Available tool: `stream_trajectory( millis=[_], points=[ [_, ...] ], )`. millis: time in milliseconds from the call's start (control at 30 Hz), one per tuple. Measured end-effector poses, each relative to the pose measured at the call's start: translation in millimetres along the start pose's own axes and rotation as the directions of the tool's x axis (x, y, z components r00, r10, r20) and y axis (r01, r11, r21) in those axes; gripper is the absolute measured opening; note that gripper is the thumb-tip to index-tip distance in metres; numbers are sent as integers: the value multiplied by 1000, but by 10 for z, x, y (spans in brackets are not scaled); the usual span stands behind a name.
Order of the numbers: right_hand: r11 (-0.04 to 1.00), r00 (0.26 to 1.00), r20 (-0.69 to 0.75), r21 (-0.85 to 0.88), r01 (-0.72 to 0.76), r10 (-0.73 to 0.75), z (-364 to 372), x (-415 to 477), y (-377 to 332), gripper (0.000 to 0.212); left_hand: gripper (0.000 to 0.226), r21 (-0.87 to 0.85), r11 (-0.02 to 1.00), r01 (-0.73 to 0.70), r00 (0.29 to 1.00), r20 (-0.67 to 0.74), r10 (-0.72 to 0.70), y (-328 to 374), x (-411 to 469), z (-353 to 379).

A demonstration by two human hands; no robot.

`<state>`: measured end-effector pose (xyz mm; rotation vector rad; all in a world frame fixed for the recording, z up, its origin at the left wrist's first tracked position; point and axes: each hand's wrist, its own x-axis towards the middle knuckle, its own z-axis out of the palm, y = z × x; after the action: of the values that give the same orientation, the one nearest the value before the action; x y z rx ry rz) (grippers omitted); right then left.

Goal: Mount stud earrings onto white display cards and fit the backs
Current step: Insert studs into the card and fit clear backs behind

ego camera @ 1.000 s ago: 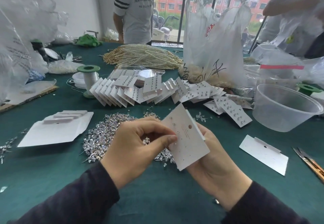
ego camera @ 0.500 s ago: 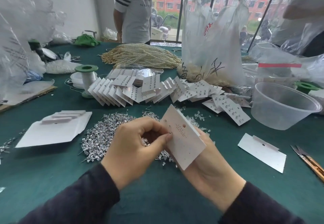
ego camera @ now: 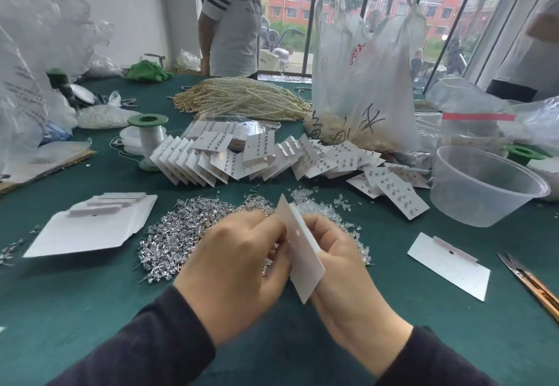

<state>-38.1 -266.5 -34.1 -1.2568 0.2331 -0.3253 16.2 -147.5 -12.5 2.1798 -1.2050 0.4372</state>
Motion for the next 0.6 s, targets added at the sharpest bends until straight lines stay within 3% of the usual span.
stream_trajectory(
  millis=[133, 267, 600],
  points=[
    [986, 996, -59, -160, 56, -66, 20, -2, 22, 5, 26, 98, 995, -9, 999, 40, 5, -10, 2, -15],
    [967, 992, -74, -243, 80, -101, 61, -16, 20, 5, 28, 76, 997, 17, 999, 43, -21, 2, -10, -23],
    [996, 995, -97, -81, -26, 18, 21, -23, -79, 6, 15, -131, 979, 155, 988, 18, -154, 5, -2, -11]
  ],
)
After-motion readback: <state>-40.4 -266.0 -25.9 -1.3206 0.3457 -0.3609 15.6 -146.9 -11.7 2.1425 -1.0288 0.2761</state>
